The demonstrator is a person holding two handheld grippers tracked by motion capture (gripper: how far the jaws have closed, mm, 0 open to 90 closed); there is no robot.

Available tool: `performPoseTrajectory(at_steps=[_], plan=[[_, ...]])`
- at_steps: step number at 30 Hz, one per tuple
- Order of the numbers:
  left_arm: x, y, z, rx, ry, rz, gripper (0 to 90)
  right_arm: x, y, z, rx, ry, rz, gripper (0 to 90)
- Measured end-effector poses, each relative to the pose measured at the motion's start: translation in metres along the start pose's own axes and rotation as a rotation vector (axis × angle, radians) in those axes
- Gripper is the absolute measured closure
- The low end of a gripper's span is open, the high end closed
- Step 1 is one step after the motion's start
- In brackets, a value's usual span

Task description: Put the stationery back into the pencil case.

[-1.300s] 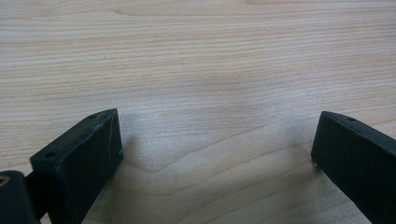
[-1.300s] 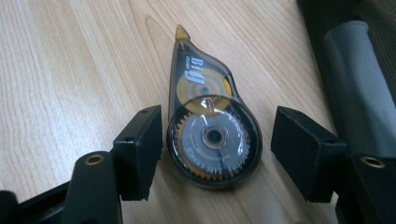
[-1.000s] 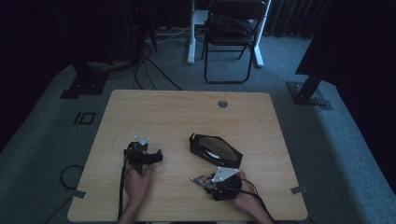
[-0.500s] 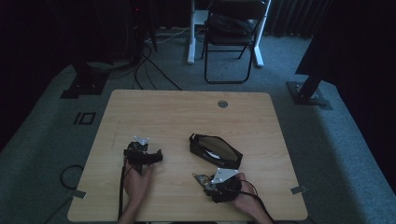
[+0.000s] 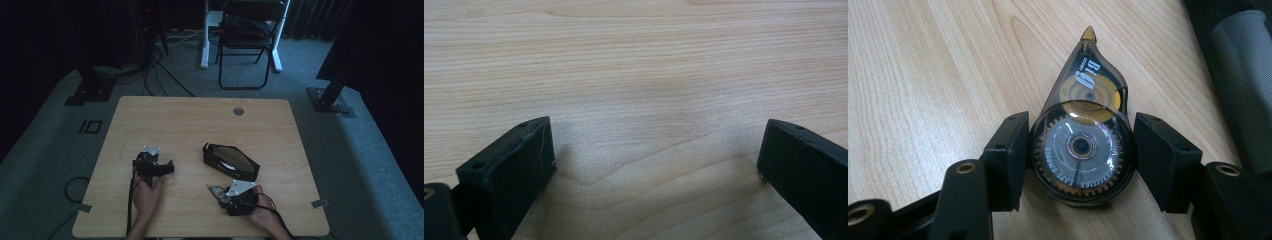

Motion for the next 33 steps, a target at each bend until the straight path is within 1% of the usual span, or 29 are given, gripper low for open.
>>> performPoseTrajectory(at_steps=[13,33], plan=[[0.0,0.0,0.0,0.0,0.002,-0.002,2.2,0.004,0.001,-0.006,-0.013,0.035,0.007,41.5],[0.0,0.0,0.0,0.0,0.0,0.0,2.2,0.011,0.0,-0.019,-0.036,0.078,-0.012,41.5]])
Point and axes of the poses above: each handheld gripper's, and its own axes: z roughly forward along the jaws, x roughly out of its top, y roughly to its right, the point moved 1 cm from there along z, roughly forward along the jaws, and after that the axes turned 3 degrees about -z, right-handed, at the moved point
